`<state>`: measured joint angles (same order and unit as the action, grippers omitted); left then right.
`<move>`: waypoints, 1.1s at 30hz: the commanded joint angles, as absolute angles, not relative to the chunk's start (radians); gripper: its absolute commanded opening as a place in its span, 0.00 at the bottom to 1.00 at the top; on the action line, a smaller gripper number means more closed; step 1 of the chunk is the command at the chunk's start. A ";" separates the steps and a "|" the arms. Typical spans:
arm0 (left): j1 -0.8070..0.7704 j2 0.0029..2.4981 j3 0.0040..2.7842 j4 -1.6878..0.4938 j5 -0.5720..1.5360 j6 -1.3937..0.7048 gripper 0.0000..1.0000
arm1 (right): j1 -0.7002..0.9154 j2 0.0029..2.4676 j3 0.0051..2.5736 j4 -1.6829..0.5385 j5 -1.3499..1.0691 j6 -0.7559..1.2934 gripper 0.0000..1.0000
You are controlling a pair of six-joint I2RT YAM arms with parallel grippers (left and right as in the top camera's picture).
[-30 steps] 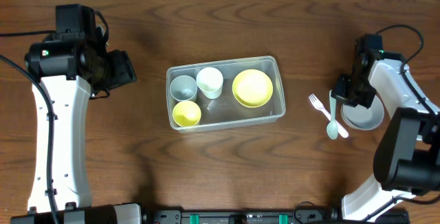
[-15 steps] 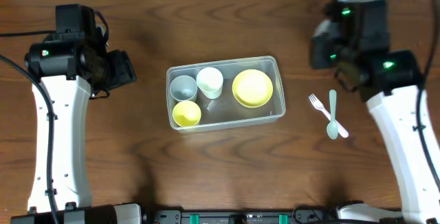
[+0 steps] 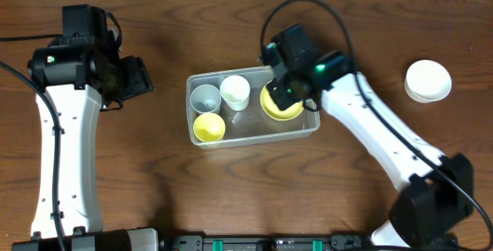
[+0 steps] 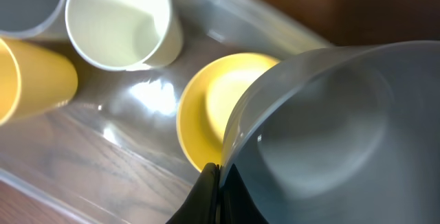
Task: Pack container
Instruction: 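Place the grey bowl onto the yellow plate in the container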
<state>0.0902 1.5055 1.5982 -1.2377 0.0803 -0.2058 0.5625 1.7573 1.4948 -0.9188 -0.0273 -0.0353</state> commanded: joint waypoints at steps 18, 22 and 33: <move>0.095 1.507 1.594 -1.242 0.086 -0.204 0.71 | 0.599 1.824 1.497 -0.924 0.051 -0.047 0.76; 0.095 1.507 1.594 -1.243 0.086 -0.204 0.71 | 0.561 1.764 1.550 -0.944 0.174 0.039 0.78; 0.095 1.507 1.594 -1.248 0.086 -0.204 0.71 | 0.062 1.643 1.630 -0.979 0.120 0.109 0.81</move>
<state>0.0902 1.5055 1.5982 -1.2423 0.0803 -0.2058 0.1871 1.6245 1.6348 -0.9657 0.1535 0.0803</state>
